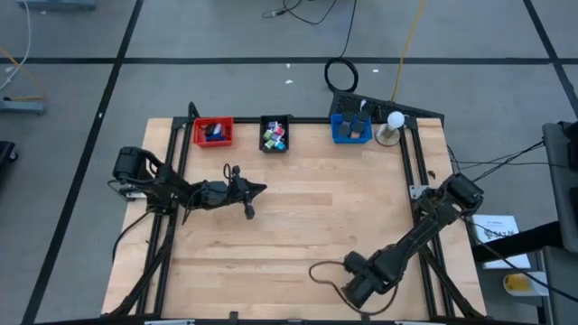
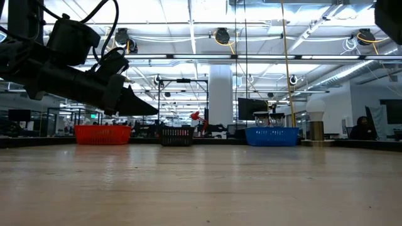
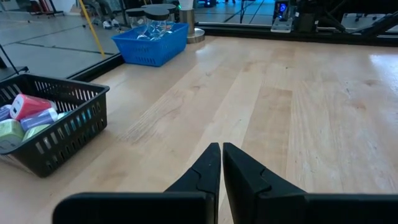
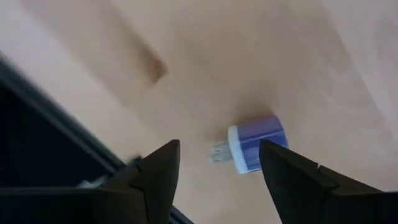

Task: Pick & Place Office items
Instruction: Put the blue charger adapter head into the black bin

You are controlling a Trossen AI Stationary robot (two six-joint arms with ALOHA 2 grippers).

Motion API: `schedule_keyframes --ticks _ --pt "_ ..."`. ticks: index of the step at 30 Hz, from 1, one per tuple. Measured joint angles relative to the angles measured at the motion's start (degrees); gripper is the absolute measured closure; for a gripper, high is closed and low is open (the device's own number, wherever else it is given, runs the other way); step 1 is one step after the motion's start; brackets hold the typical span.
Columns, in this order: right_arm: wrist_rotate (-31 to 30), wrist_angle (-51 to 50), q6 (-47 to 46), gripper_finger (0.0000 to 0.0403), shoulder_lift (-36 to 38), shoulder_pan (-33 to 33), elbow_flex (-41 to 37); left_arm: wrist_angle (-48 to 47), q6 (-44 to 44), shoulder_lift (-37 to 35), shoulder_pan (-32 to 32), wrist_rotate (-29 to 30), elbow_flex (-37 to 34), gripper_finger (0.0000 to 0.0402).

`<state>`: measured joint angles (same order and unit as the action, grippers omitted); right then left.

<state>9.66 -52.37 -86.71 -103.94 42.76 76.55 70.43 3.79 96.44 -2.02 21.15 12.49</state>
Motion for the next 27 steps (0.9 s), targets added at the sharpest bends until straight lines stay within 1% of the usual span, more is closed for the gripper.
schedule_keyframes --ticks 4,7,9,13,18,22,27 --pt "1.87 -5.8 -7.1 0.0186 0.0 0.14 -0.07 0.0 0.14 0.0 0.0 0.0 0.0 0.0376" --pt "2.35 -5.69 -11.39 0.0186 0.0 0.54 -0.99 0.0 0.19 0.0 0.0 0.0 0.0 0.0376" --pt "2.35 -3.23 -12.95 0.0186 0.0 0.94 -2.24 0.0 0.17 0.0 0.0 0.0 0.0 0.0376" --pt "2.4 5.07 -15.67 0.0187 0.02 1.39 -6.39 -0.14 0.42 0.0 0.0 -0.01 0.0 0.0376" --pt "2.6 12.14 -14.33 0.019 0.02 1.57 -10.3 -0.31 0.64 0.0 0.0 0.0 0.0 0.0376" --pt "2.88 13.42 -10.94 0.0213 0.04 1.6 -10.84 -0.33 0.79 0.0 0.0 0.0 0.02 0.0376" --pt "3.21 13.81 -7.57 0.0272 0.04 1.43 -10.91 -0.35 0.79 0.0 0.0 0.0 0.0 0.0376"
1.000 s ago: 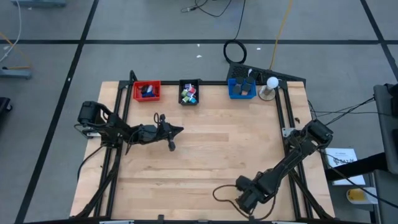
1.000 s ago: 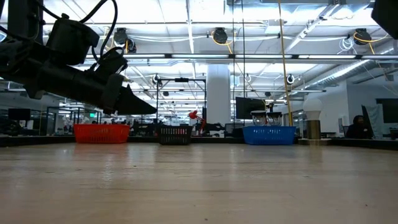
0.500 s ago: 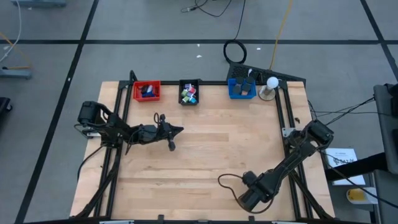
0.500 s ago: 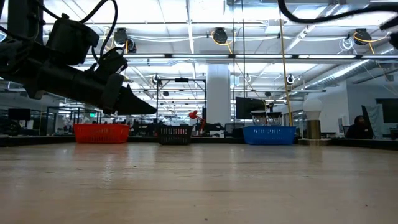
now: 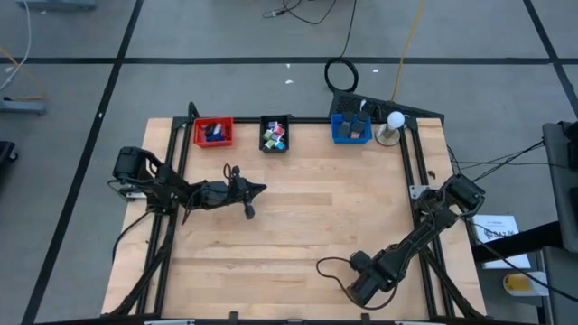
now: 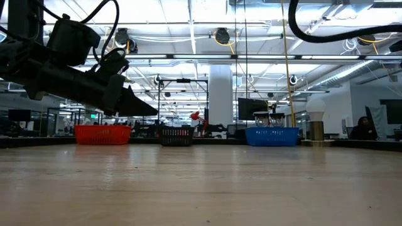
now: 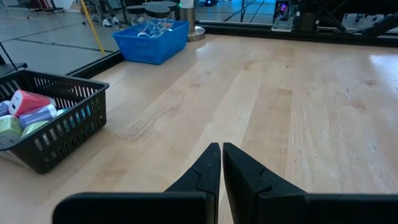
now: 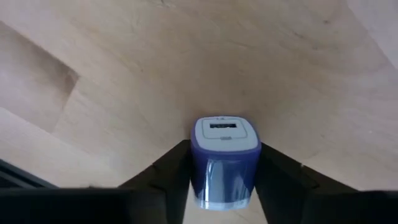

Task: Pick & Place Office items
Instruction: Put the blue charger adapter head into the black bin

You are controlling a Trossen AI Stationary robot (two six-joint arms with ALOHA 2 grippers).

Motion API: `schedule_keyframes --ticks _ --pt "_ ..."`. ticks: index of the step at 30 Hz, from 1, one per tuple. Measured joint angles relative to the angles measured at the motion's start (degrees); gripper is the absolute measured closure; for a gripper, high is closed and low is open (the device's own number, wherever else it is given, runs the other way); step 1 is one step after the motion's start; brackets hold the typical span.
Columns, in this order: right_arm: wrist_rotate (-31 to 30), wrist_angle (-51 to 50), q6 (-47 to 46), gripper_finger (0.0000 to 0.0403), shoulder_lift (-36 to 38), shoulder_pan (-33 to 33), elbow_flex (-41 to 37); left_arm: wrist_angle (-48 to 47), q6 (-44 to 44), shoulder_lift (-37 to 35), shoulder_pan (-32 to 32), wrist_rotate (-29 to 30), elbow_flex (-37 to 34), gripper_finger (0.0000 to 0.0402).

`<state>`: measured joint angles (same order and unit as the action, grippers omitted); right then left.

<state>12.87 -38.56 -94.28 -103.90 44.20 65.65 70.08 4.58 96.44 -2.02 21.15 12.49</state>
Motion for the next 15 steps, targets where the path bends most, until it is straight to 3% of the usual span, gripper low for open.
schedule_keyframes --ticks 5,8,15 --pt "2.13 1.04 6.16 0.0278 1.21 -2.16 0.01 0.0 0.38 0.0 0.0 0.0 0.0 0.0376" --pt "0.21 -0.06 13.63 0.0278 3.21 -5.27 0.37 0.0 0.42 0.0 0.0 -0.01 0.0 0.0376" --pt "-11.02 -2.24 44.97 0.0278 4.05 -16.81 0.39 0.0 0.42 0.0 0.0 0.0 0.0 0.0376"
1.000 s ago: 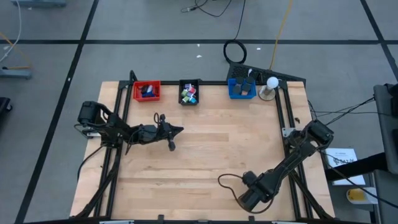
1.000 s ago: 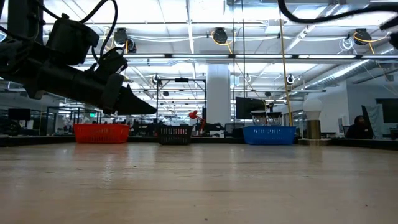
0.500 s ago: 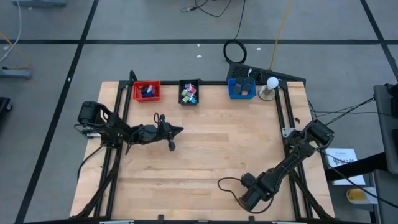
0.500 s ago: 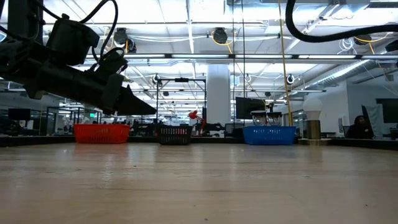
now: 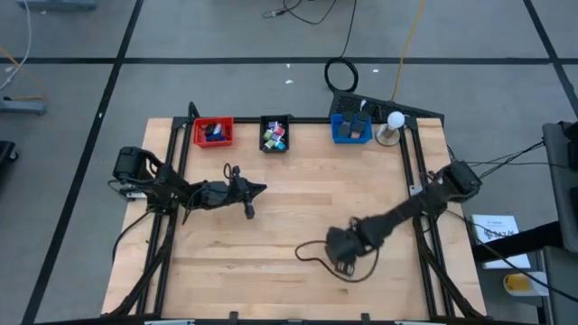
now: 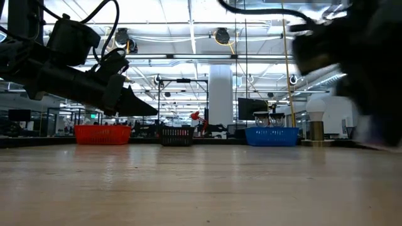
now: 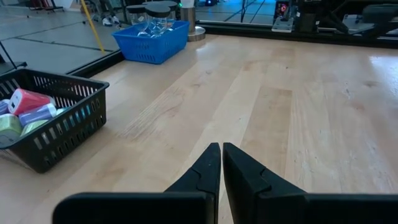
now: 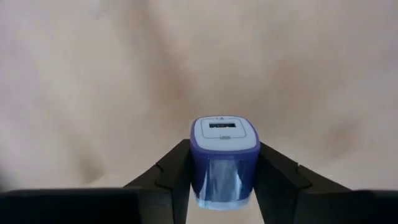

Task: Pick & Place Office items
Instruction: Put the blue charger adapter head into the black bin

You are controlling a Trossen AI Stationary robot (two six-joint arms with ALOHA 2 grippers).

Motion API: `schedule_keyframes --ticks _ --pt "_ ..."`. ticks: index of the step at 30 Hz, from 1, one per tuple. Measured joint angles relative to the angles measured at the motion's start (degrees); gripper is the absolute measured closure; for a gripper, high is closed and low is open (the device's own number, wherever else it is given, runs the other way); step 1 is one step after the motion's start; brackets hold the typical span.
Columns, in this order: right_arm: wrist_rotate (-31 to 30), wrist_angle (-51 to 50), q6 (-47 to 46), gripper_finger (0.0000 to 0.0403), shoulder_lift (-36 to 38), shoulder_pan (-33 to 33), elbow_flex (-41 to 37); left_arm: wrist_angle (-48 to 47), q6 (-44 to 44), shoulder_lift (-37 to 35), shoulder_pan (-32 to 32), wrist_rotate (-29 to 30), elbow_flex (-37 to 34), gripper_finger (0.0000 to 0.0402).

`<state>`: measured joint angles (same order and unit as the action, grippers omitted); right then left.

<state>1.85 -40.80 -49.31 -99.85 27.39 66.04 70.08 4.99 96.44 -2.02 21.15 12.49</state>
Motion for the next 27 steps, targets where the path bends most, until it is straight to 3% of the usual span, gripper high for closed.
schedule_keyframes --ticks 5,9,27 --pt "-6.49 2.46 14.44 0.0273 -1.21 -6.28 0.0 -0.04 -0.02 -0.01 0.0 0.0 0.0 0.0376" --pt "-6.51 3.94 20.39 0.027 -1.67 -9.02 0.0 -0.05 -0.11 0.0 0.0 0.0 0.0 0.0376" --pt "-6.67 6.08 23.02 0.0201 -1.16 -10.38 -2.67 -0.07 -0.24 0.0 0.0 -0.02 0.0 0.0376"
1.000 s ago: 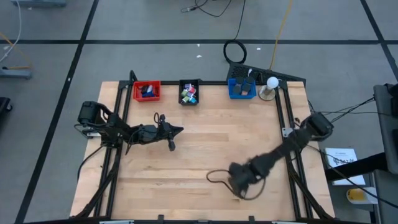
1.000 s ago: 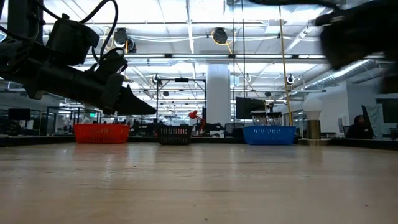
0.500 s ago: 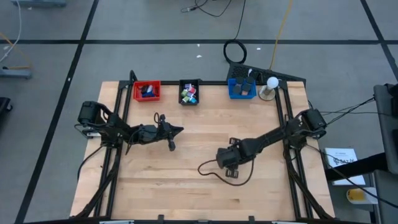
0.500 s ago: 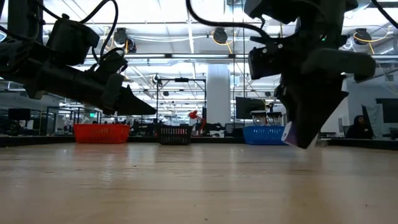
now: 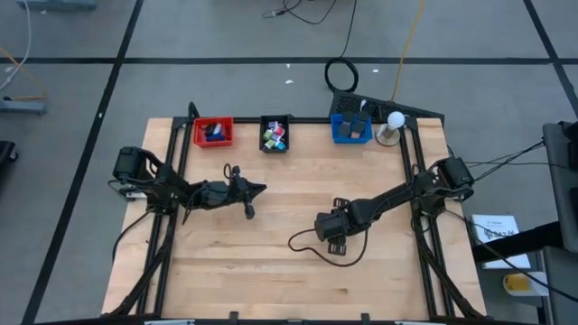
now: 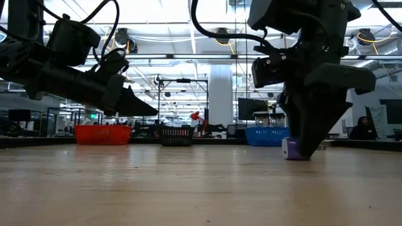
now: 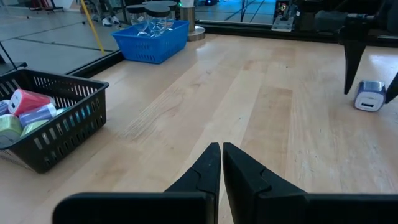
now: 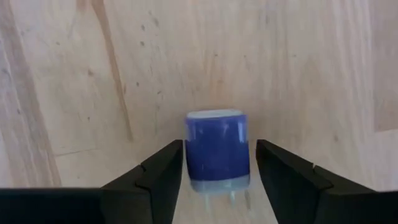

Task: Pick & Place Office items
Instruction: Put the blue charger adapter head into the black bin

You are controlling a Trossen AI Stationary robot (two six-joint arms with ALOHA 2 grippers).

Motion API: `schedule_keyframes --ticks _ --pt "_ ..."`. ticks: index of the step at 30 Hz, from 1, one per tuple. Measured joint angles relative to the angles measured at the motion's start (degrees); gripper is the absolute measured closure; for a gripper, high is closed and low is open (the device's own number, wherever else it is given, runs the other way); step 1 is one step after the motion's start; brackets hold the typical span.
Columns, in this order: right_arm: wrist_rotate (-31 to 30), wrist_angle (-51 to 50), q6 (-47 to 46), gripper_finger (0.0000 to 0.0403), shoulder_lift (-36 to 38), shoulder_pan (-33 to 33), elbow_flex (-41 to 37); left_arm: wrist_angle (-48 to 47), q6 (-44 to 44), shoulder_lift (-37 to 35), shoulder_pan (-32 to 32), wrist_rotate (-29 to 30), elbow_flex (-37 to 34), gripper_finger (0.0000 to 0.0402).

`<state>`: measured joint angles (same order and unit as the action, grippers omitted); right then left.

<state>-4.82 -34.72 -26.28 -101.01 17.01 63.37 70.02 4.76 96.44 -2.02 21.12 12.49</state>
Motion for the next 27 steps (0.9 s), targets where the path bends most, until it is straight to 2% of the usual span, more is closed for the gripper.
schedule_keyframes --ticks 5,9,13,19,23,26,27 --pt "-0.15 0.54 2.51 0.0196 0.32 0.72 -0.47 -0.11 0.02 0.0 0.0 0.0 0.0 0.0376" --pt "0.37 7.16 3.4 0.0204 0.32 1.26 -3.34 -1.1 0.08 -0.02 0.0 0.0 0.0 0.0376" --pt "-0.07 11.52 1.45 0.0226 0.63 1.45 -6.23 -1.29 0.1 -0.02 0.0 0.0 0.0 0.0376" --pt "-0.48 11.81 2.06 0.0276 1.07 1.3 -6.46 -1.24 0.21 -0.02 0.0 0.0 0.0 0.0376" --pt "-6.1 12.03 5.94 0.0276 3.32 -0.8 -5.4 -0.81 0.32 -0.02 0.01 0.02 0.0 0.0376" --pt "-13.17 17.26 9.03 0.0276 6.29 -5.92 -4.86 -0.84 0.2 -0.02 0.01 0.9 0.0 0.0376" --pt "-13.48 19.8 10.15 0.0276 6.38 -8.49 -4.83 -0.83 0.06 -0.02 0.03 1.94 0.0 0.0376"
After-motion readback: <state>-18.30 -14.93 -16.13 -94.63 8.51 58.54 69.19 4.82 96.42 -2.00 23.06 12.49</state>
